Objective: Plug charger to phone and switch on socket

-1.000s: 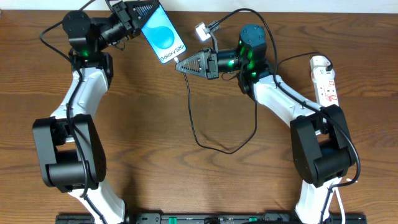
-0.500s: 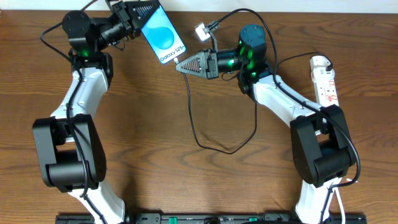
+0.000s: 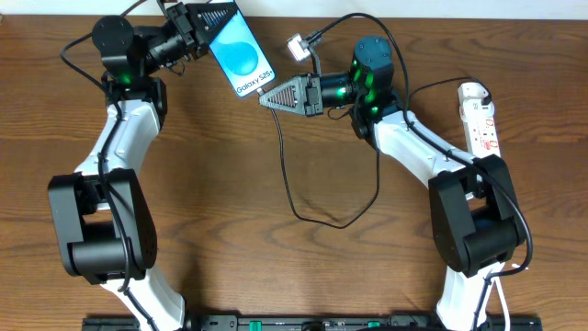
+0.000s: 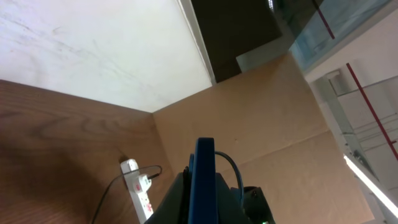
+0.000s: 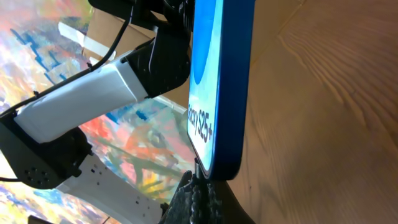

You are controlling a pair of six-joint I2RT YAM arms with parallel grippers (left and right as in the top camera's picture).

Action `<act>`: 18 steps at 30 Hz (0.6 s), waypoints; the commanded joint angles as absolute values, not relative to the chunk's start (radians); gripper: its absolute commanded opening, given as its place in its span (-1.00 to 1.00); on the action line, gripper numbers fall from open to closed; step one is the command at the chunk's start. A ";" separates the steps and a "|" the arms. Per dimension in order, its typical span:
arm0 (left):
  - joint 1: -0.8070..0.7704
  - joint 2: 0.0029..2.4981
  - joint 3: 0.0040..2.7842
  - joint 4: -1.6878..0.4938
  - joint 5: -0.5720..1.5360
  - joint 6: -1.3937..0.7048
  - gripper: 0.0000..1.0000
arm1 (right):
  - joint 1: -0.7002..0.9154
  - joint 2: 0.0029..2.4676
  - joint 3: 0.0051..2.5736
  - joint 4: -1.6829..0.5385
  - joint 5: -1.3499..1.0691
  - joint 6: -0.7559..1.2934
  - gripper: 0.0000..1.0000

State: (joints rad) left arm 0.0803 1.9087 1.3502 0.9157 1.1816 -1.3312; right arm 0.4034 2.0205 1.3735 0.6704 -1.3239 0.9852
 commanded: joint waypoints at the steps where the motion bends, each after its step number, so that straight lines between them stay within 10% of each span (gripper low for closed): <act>1: 0.068 1.880 1.359 0.922 1.285 -1.340 -0.85 | 0.400 1.989 1.388 0.678 -1.229 0.999 -0.98; 18: 0.066 1.880 1.359 0.922 1.306 -1.340 -0.85 | 0.401 1.989 1.388 0.702 -1.186 1.055 -0.98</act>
State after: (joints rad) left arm 0.0803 1.9087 1.3502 0.9161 1.1843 -1.3312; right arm 0.4042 2.0205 1.3731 0.6823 -1.3190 1.0214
